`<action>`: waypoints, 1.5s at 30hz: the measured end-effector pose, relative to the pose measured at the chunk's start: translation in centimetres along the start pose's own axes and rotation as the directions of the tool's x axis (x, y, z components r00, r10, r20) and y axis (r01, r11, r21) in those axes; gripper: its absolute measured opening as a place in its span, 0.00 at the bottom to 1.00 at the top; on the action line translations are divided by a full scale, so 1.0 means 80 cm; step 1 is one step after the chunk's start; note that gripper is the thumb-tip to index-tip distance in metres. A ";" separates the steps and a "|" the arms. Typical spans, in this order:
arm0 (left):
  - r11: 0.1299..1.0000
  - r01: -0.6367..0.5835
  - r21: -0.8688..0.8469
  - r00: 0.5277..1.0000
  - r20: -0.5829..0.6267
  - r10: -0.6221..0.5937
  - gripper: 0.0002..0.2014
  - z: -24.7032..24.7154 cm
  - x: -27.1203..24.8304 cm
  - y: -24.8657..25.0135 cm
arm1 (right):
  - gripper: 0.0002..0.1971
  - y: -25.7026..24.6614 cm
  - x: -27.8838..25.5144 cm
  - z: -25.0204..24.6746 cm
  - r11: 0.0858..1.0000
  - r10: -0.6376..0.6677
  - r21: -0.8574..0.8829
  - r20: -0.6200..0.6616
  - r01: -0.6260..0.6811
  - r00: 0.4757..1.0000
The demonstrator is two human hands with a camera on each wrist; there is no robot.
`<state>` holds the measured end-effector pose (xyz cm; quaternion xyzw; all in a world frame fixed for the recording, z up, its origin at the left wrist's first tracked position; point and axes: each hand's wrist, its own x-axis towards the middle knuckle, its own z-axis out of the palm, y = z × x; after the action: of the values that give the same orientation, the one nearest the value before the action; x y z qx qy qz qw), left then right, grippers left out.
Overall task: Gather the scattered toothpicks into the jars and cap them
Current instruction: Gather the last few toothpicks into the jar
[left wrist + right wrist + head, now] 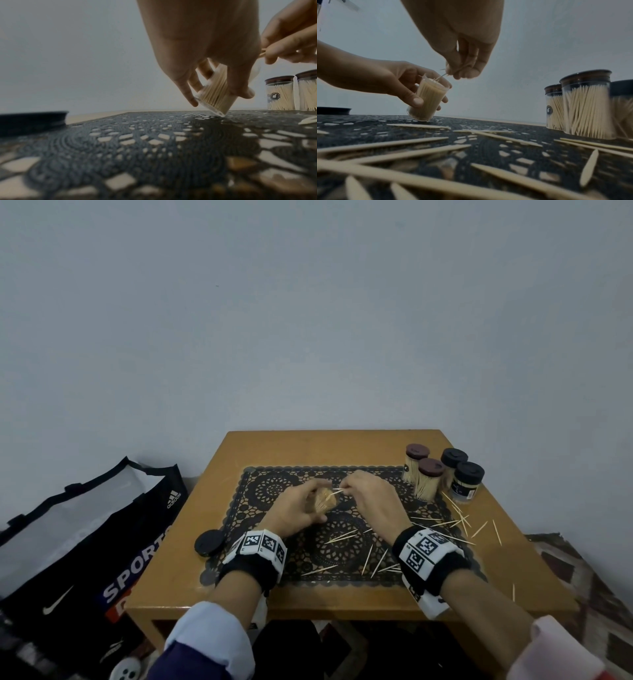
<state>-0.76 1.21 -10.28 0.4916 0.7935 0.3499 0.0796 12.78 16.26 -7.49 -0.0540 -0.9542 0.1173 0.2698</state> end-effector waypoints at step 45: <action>0.991 0.131 0.019 0.984 -0.121 -0.128 0.31 0.000 -0.004 0.006 | 0.04 0.000 -0.008 0.007 0.988 -0.130 0.038 0.710 0.147 0.692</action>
<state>-0.23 1.07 -10.01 0.4184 0.8316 0.3621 0.0480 13.00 16.05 -8.27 0.0646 -0.9869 0.0978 -0.1110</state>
